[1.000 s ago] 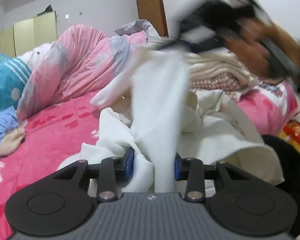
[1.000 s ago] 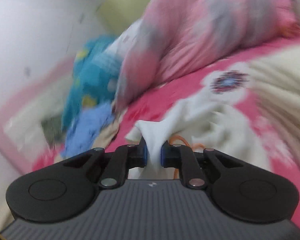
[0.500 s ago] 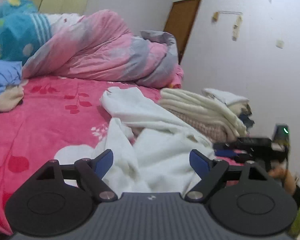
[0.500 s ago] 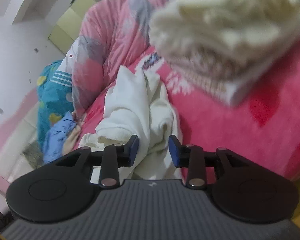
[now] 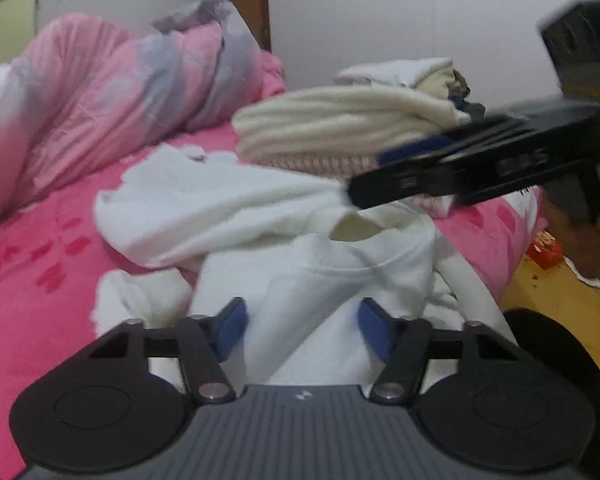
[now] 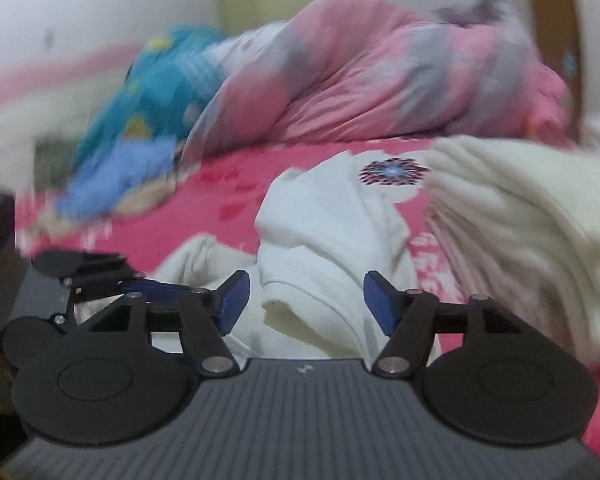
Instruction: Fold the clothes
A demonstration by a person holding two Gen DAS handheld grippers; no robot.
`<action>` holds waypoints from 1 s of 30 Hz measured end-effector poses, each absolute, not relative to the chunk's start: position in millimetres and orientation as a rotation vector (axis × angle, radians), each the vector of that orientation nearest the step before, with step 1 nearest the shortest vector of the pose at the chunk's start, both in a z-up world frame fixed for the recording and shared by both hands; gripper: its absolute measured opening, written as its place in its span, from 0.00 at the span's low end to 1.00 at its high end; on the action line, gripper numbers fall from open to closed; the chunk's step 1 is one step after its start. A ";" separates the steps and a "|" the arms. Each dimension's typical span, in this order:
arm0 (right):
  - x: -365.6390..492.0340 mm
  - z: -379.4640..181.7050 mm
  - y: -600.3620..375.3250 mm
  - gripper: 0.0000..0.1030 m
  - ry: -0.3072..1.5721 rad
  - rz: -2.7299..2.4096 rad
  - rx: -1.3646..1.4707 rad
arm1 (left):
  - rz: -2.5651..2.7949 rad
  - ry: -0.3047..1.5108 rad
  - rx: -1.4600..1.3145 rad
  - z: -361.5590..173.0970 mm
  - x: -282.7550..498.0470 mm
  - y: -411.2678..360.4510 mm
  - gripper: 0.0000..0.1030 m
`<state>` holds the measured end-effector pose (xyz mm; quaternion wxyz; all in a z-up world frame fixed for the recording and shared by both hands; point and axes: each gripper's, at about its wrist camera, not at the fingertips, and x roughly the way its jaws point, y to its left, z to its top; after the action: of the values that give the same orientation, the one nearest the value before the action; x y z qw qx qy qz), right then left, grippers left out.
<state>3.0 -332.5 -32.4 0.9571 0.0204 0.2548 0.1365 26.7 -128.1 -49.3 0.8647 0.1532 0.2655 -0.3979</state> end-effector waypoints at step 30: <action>59.0 -28.0 -329.2 0.83 0.671 0.395 0.034 | -0.959 0.518 0.320 -70.3 -0.2 -111.8 0.43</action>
<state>59.0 -329.2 -28.0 0.9251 0.0164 0.3270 0.1926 -0.2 -111.8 -70.3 0.8430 0.1515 0.2454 -0.4541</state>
